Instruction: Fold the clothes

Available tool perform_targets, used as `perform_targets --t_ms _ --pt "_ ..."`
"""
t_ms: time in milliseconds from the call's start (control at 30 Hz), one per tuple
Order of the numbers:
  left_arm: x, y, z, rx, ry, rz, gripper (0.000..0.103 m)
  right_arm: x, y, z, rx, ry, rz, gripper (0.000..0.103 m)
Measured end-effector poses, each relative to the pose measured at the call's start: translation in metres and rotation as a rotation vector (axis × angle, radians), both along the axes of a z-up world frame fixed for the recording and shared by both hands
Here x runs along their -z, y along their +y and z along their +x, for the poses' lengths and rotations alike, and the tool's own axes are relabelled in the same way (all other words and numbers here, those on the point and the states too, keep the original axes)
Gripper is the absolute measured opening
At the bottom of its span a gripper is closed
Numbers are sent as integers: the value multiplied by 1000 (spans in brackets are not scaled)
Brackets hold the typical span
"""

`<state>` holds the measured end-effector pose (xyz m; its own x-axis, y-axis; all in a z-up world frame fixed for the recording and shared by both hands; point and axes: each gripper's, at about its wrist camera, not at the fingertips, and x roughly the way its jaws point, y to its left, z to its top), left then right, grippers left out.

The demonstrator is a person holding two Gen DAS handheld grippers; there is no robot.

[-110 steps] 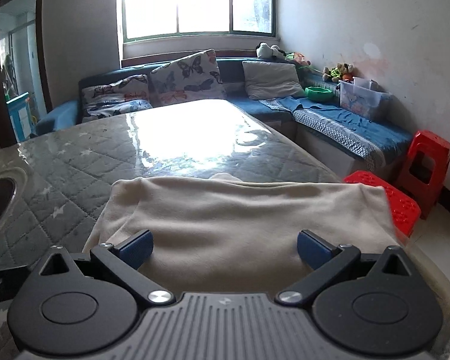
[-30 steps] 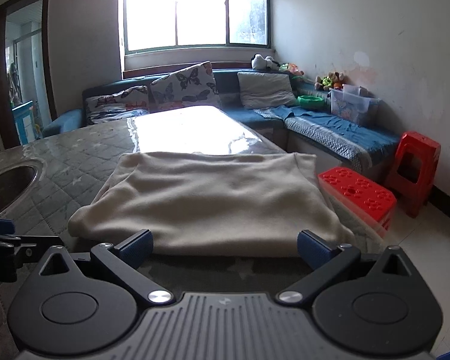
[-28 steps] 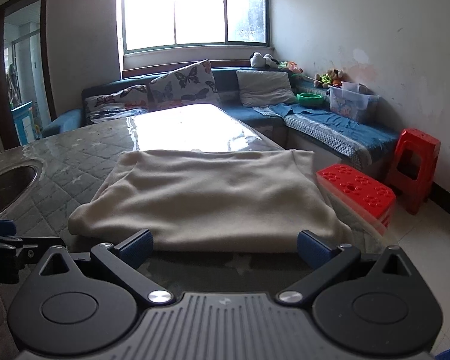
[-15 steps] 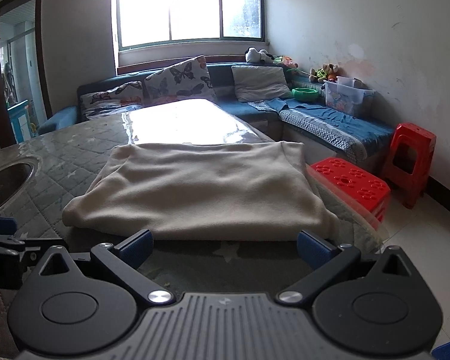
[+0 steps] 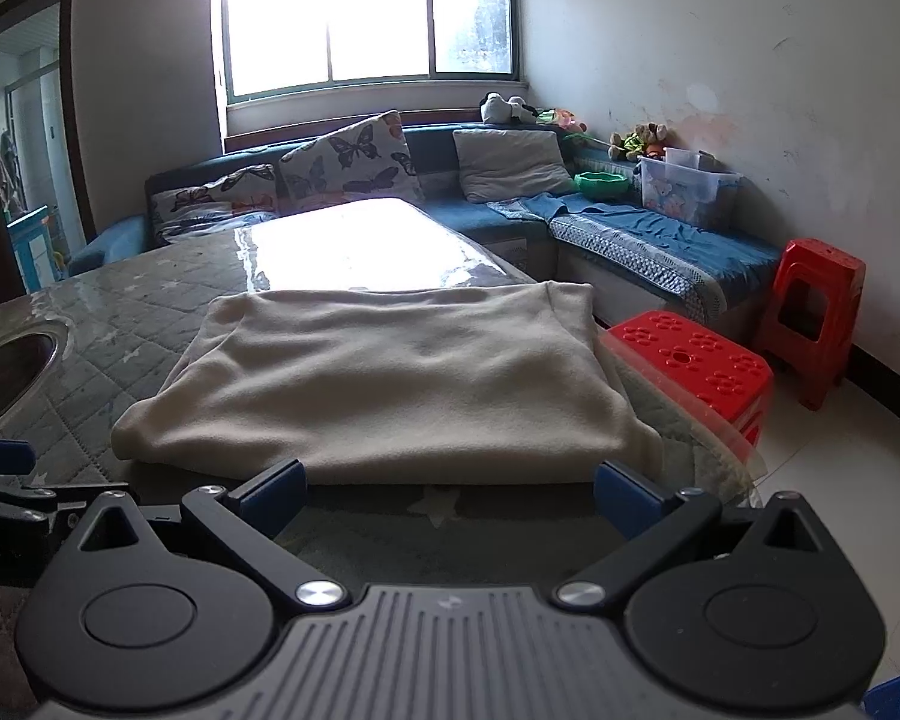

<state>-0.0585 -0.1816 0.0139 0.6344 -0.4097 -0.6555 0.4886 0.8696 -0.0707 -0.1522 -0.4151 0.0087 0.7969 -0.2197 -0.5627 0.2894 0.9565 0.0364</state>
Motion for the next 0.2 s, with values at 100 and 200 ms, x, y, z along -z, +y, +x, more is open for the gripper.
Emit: perform_targets --t_ms 100,200 --pt "-2 -2 1 9 -2 5 103 0 -1 1 0 2 2 103" --pt "-4 -3 0 15 -17 6 103 0 -1 2 1 2 9 103"
